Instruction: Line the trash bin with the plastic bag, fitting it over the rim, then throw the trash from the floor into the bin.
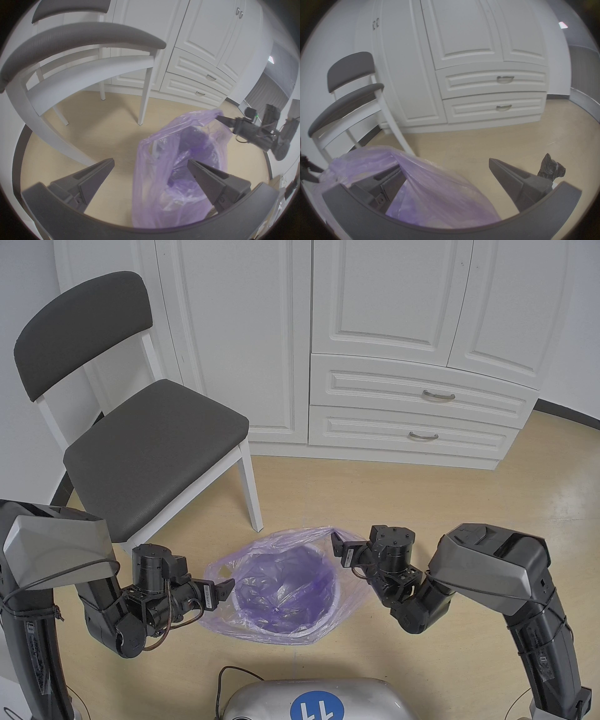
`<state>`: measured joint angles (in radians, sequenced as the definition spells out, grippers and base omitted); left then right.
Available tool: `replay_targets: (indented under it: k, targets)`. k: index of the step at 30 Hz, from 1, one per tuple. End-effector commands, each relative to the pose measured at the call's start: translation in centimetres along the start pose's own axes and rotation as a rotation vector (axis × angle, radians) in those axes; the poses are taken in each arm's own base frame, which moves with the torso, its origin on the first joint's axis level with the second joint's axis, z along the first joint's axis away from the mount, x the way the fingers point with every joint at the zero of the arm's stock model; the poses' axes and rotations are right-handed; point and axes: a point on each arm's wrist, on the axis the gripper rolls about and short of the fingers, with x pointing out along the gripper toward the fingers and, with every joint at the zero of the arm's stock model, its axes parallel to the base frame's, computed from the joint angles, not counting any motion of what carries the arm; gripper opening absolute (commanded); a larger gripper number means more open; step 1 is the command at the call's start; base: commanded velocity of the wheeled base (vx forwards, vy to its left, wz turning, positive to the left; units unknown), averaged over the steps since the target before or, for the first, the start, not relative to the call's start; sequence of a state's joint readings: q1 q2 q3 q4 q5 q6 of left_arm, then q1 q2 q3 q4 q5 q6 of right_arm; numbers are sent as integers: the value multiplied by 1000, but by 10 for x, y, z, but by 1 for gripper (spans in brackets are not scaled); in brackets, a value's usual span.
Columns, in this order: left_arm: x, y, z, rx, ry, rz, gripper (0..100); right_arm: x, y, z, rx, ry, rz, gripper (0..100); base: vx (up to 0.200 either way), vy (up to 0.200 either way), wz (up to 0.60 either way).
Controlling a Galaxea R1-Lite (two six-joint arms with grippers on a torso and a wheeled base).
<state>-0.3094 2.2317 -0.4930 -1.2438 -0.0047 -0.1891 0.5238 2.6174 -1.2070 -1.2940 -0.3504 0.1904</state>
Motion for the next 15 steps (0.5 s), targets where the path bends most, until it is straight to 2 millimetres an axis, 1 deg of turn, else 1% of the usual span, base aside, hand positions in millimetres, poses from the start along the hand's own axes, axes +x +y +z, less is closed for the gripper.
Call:
replay_targets:
  k: [1,5,7,8,10,15]
  targets:
    - [28,25,-12,-16,36,61,100,-21,-21,26,10,82,70,100,0,0,0]
    - [42,34,-12,-27,42,81,100,-23,-22,19,32,159,65,100,0,0,0]
    - [44,36,-11,-30,41,86,100,-23,-23,18,35,170,65,100,0,0,0]
    - [50,41,-6,-42,34,97,100,-22,-26,19,43,192,69,100,0,0,0]
    - [58,44,0,-53,13,104,100,-23,-28,21,57,210,70,100,0,0,0]
    - [71,51,12,-71,-22,116,100,-22,-30,18,70,251,59,100,0,0,0]
